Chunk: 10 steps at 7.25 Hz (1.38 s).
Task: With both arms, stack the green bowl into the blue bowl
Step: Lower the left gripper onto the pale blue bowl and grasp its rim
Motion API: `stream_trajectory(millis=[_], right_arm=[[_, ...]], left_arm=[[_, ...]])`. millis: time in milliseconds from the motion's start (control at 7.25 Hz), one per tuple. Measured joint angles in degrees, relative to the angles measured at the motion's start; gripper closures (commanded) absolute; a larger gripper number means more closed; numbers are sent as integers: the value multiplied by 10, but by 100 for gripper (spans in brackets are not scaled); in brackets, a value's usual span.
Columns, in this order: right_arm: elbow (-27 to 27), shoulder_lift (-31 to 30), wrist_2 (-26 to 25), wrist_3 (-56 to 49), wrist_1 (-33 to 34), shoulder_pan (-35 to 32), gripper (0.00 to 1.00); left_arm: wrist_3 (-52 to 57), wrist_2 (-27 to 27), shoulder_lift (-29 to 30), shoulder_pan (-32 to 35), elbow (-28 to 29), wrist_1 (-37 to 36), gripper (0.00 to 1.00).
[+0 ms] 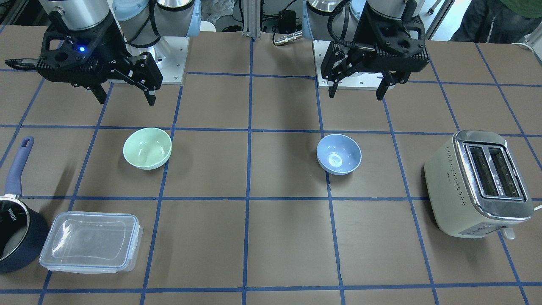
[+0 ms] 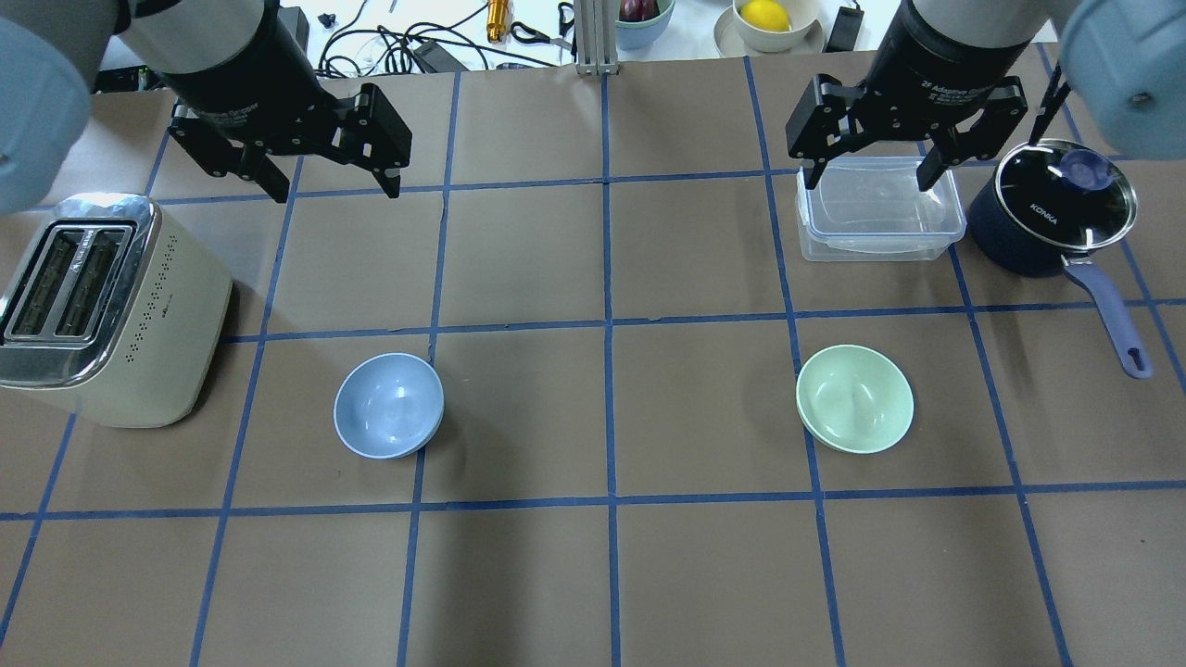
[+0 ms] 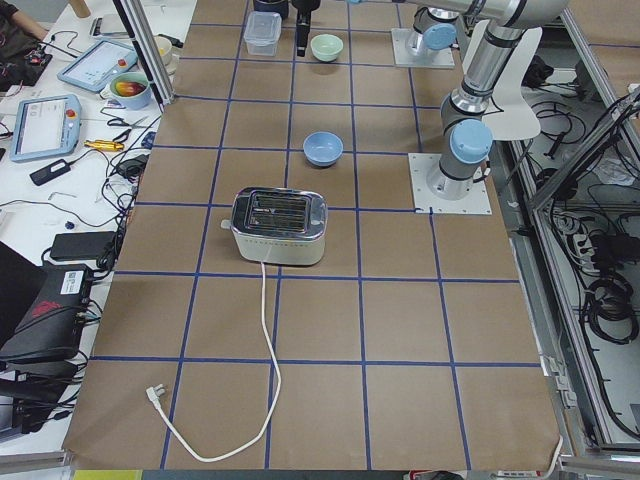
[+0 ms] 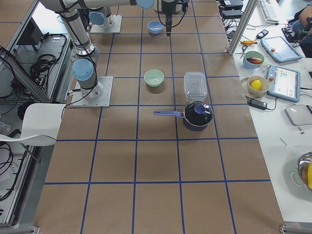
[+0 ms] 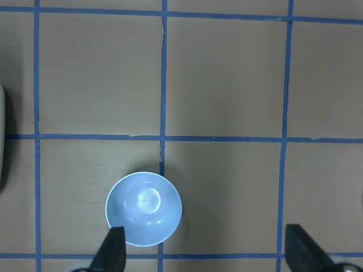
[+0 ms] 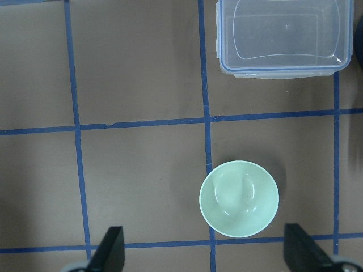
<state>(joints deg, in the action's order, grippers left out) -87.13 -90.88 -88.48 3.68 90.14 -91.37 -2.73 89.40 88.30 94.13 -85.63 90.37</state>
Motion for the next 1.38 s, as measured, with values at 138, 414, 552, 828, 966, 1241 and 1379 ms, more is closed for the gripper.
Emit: stream_trajectory(millis=[138, 414, 552, 828, 966, 1241, 1379], right_arm=[[0, 0, 0, -8, 0, 0, 0], [0, 1, 1, -11, 0, 0, 0], [0, 1, 1, -9, 0, 0, 0], [0, 1, 2, -6, 0, 0, 0], [0, 1, 2, -5, 0, 0, 0], [-1, 1, 2, -5, 0, 0, 0], [-1, 1, 2, -6, 0, 0, 0]], left_arm=[[0, 3, -5, 0, -8, 0, 0], [-5, 5, -14, 4, -41, -5, 0], [-7, 4, -20, 7, -73, -18, 0], [-9, 1, -31, 9, -186, -123, 0], [-10, 1, -28, 9, -260, -223, 0], [-10, 0, -4, 8, -396, -398, 8], [-9, 2, 14, 8, -431, -431, 18]])
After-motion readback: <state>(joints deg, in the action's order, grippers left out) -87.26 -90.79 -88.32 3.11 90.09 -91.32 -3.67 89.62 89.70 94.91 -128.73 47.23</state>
